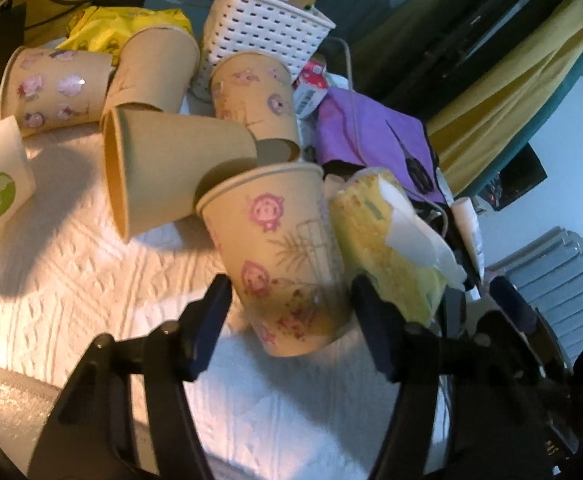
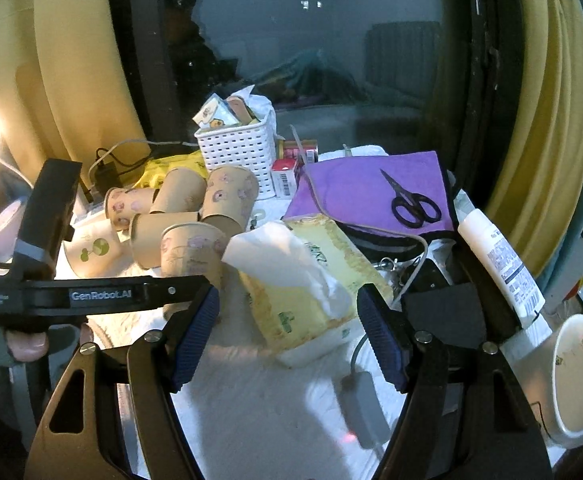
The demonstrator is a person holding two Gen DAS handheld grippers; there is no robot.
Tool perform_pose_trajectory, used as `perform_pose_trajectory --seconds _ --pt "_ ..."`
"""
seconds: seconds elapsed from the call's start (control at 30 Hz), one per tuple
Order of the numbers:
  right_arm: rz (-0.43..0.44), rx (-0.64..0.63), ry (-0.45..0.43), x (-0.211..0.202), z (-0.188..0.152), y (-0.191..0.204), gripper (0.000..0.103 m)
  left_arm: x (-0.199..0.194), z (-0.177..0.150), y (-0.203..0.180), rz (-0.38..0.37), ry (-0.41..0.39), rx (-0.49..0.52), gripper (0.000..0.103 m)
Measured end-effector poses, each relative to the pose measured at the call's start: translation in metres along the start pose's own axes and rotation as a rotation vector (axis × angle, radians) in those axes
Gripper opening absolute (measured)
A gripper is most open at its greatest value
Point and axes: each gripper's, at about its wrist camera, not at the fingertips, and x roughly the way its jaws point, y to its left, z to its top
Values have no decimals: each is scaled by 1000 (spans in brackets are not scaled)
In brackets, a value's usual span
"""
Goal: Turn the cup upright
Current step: 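Close the right tool on the pink-printed cup's body and lift it, then rotate the right tool to turn the cup mouth-up over the mat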
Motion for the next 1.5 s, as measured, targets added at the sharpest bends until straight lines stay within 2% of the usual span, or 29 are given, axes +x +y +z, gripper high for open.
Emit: perform_pose_trajectory --seconds 0.13,0.23,0.4,0.73,0.93,1.03,1.13,1.23,1.3,1.5 --pt "-1 0 -12 -14 -2 8 74 -14 -7 -2 -11 -15 26 61" --pt "-1 6 -19 -25 -5 14 74 -29 -18 -9 -13 -33 81 60" --pt "11 13 -21 -44 -13 25 74 -58 -47 -9 -33 -41 127 60" --pt "85 10 -1 -74 -37 73 74 -136 -118 -6 42 -175 277 60" --pt "205 5 18 -93 -49 109 74 -178 -159 6 86 -255 346 60" --pt "286 -1 46 -98 -58 129 74 -191 -180 16 98 -262 358 60" --pt "326 -38 75 -100 -67 155 74 -202 -201 23 123 -276 371 60" --pt "415 -36 113 -98 -77 177 75 -211 -223 31 156 -293 387 60" --pt "464 -33 141 -97 -83 188 78 -214 -233 34 176 -296 402 60" --pt "551 9 245 -81 -94 211 79 -227 -245 44 198 -336 437 60"
